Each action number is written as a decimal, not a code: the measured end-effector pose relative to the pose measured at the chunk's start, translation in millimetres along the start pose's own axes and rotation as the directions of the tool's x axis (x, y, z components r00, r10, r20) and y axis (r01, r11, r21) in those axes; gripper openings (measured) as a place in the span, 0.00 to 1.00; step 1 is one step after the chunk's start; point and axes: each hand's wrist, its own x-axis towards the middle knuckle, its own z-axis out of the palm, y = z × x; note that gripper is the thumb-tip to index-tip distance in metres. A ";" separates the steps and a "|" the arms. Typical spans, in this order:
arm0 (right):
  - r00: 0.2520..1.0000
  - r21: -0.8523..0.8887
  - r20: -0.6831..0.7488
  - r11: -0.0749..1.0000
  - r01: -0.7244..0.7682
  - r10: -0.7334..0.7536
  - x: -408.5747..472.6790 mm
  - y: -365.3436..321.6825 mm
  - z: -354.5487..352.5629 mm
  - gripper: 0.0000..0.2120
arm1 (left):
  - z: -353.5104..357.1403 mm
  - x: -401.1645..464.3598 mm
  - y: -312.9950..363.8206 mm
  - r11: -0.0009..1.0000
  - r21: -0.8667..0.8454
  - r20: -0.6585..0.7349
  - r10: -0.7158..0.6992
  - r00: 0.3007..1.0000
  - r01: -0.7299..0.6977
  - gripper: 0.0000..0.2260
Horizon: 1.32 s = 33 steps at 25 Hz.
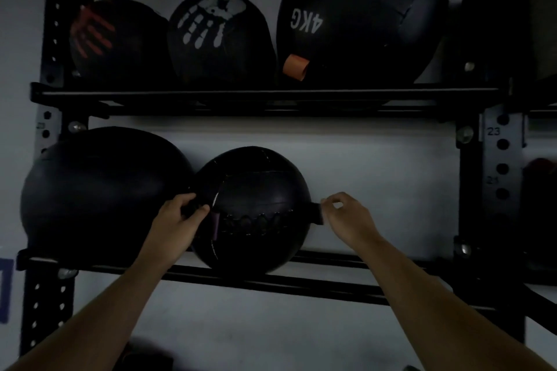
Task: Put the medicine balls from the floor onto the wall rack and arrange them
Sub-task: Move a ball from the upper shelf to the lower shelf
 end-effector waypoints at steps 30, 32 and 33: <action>0.815 -0.071 -0.450 0.924 0.376 -0.366 121.4 -168.9 -271.5 0.22 | 25.6 99.8 351.4 0.886 -0.119 -0.230 0.415 0.880 -0.449 0.26; 0.848 -0.010 -0.419 0.936 0.352 -0.324 154.3 -165.3 -285.7 0.27 | 40.1 114.6 369.3 0.878 -0.171 -0.252 0.399 0.882 -0.447 0.37; 0.865 0.024 -0.398 0.939 0.344 -0.306 168.8 -164.7 -289.8 0.30 | 46.9 120.5 376.8 0.876 -0.190 -0.256 0.392 0.884 -0.444 0.42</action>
